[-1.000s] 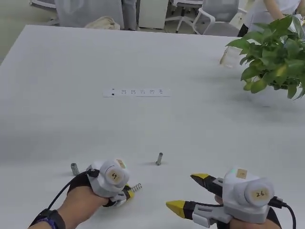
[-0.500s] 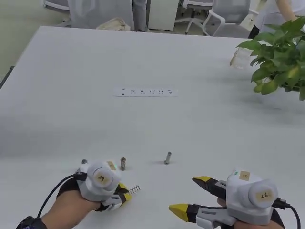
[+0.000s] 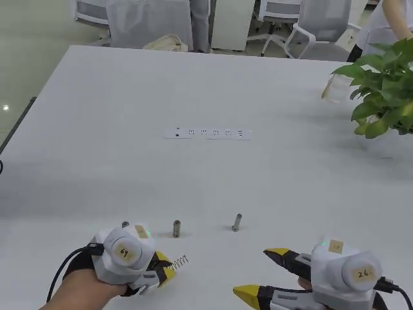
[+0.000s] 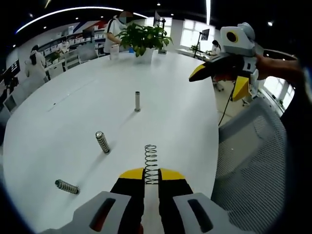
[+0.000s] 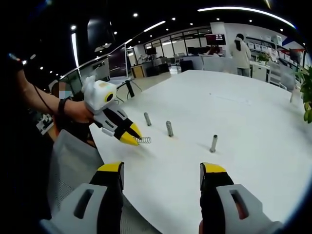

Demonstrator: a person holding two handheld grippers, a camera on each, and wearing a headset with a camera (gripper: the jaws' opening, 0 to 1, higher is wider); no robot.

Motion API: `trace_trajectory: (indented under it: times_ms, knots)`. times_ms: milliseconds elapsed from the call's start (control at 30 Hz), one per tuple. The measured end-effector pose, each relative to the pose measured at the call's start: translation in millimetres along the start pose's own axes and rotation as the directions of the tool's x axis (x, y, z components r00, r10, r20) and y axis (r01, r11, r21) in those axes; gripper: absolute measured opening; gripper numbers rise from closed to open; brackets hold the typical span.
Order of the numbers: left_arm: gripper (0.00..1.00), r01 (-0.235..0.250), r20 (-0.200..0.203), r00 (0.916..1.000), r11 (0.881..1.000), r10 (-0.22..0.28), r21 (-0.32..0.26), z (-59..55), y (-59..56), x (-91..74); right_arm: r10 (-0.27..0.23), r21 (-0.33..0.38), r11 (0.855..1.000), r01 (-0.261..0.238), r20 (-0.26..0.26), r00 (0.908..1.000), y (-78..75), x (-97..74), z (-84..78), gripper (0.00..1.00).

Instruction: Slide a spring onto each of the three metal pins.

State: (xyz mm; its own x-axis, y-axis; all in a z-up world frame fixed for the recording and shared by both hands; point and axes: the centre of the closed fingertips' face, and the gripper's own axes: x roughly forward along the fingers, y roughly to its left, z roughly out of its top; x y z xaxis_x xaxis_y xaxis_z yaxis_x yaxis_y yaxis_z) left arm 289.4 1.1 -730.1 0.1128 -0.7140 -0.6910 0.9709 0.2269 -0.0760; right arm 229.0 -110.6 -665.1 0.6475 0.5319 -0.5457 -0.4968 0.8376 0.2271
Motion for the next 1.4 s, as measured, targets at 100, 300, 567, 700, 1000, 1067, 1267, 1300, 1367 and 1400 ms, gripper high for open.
trace_trajectory:
  times_ms: [100,300,567,700,1000,1067,1267,1300,1367,1400]
  knots:
    - [0.02,-0.010,0.009,0.9999,1.000,0.010,-0.009,0.8,0.3,-6.8,0.004,0.002,1.000,-0.004,0.004,1.0000,0.5,0.9,1.6,0.62]
    - [0.02,-0.032,0.036,0.9988,0.999,0.033,-0.020,6.4,-1.0,-20.6,0.021,-0.007,1.000,-0.021,0.000,0.9998,2.4,3.8,1.3,0.62]
    - [0.02,-0.058,0.069,0.9959,0.998,0.059,-0.016,16.2,-2.2,-37.3,0.047,-0.025,0.999,-0.048,-0.008,0.9988,5.7,7.9,4.8,0.61]
    - [0.02,-0.071,0.090,0.9934,0.997,0.071,-0.004,24.6,-2.6,-45.4,0.079,-0.043,0.996,-0.080,-0.019,0.9967,12.6,11.5,6.8,0.60]
    - [0.02,-0.088,0.115,0.9897,0.996,0.086,0.016,32.9,-7.3,-56.6,0.120,-0.067,0.990,-0.122,-0.039,0.9921,25.3,18.5,7.9,0.60]
    - [0.02,-0.088,0.116,0.9895,0.996,0.086,0.018,33.2,-8.6,-57.1,0.126,-0.069,0.989,-0.128,-0.038,0.9914,26.8,18.7,8.5,0.60]
    - [0.02,-0.084,0.126,0.9889,0.996,0.079,0.037,38.9,-16.4,-60.2,0.145,-0.083,0.985,-0.148,-0.042,0.9885,33.1,21.8,12.2,0.59]
    - [0.02,-0.082,0.128,0.9889,0.996,0.076,0.042,40.4,-17.9,-60.2,0.148,-0.085,0.985,-0.152,-0.042,0.9880,33.8,22.2,12.9,0.58]
    - [0.02,-0.076,0.131,0.9890,0.996,0.069,0.053,42.9,-21.3,-60.0,0.160,-0.089,0.983,-0.163,-0.041,0.9863,36.1,23.3,15.4,0.57]
    - [0.02,-0.074,0.131,0.9892,0.996,0.066,0.059,43.9,-22.9,-59.7,0.165,-0.090,0.982,-0.168,-0.038,0.9856,37.3,23.8,17.1,0.57]
